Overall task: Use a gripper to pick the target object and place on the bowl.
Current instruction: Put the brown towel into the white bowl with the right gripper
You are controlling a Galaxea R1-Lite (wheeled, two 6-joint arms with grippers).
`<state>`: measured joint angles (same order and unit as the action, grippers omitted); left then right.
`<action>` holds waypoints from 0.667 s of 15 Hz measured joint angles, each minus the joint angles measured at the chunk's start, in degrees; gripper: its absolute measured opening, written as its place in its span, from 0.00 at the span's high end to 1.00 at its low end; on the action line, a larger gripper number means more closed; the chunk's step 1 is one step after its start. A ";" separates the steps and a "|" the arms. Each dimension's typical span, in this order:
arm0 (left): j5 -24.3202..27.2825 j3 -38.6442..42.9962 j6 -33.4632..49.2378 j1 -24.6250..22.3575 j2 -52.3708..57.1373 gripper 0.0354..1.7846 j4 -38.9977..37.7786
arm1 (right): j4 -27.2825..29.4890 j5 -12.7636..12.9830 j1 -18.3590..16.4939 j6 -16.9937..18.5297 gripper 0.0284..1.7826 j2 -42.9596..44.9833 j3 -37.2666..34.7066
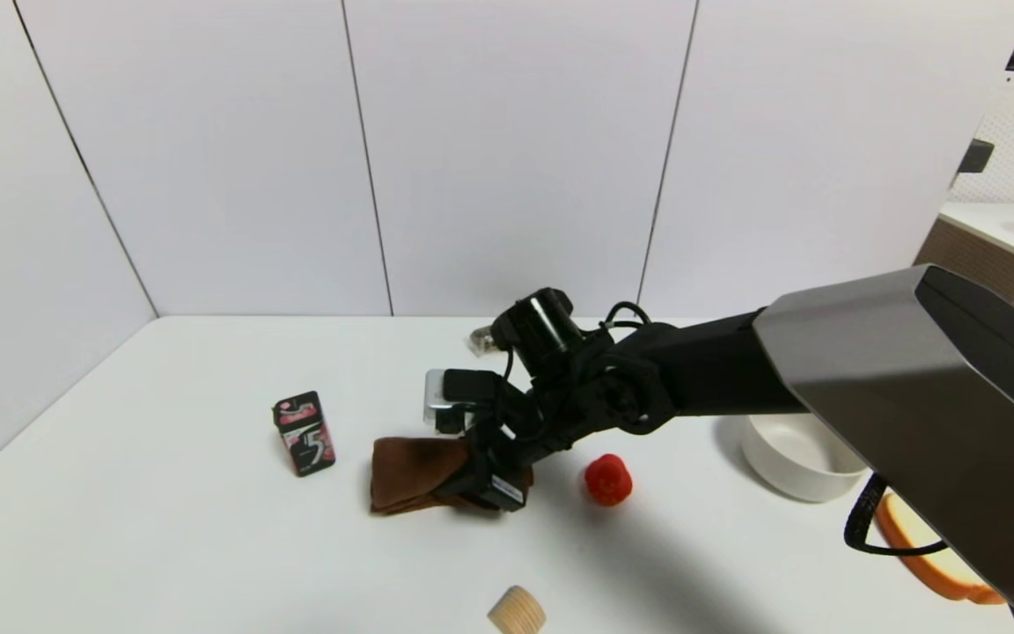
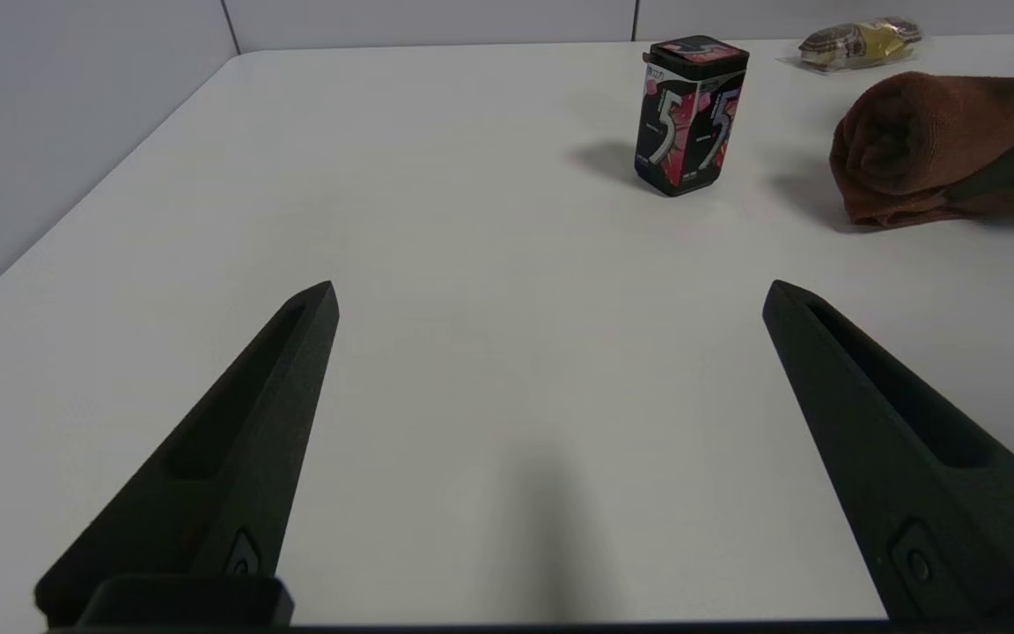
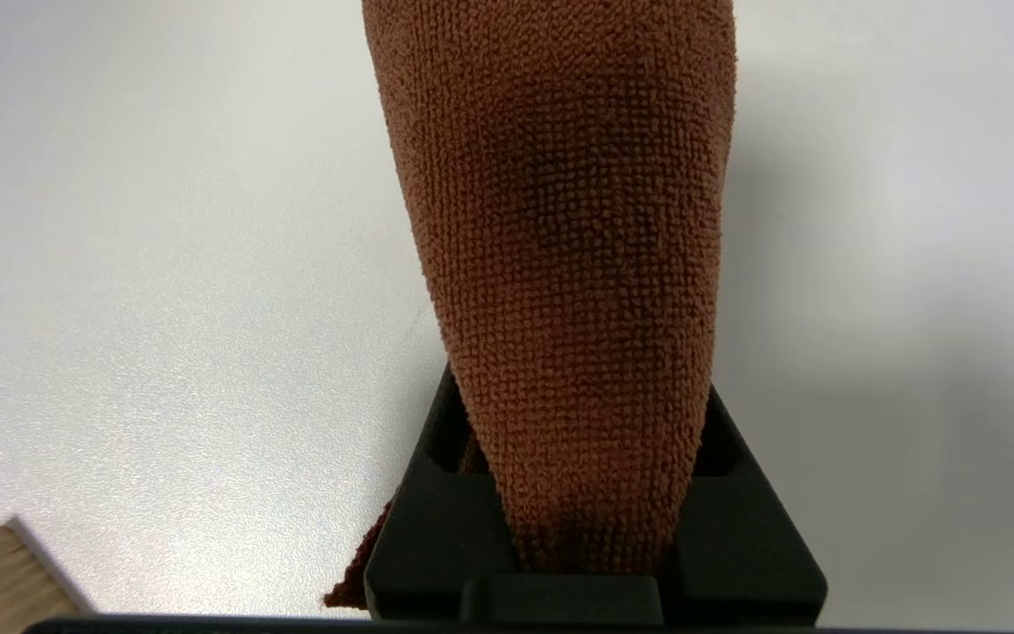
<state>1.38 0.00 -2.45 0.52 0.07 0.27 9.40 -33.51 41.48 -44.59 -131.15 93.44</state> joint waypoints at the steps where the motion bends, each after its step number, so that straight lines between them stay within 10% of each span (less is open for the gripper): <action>1: 0.00 0.00 0.00 0.00 0.00 0.04 0.00 | 0.10 0.05 -0.06 0.17 0.80 0.52 -0.02; 10: 0.02 0.00 0.02 0.00 0.00 0.04 0.00 | 14.45 0.17 -8.22 0.05 0.80 14.80 0.05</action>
<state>1.40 0.00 -2.43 0.52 0.07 0.27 23.84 -33.34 33.27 -44.54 -116.35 93.49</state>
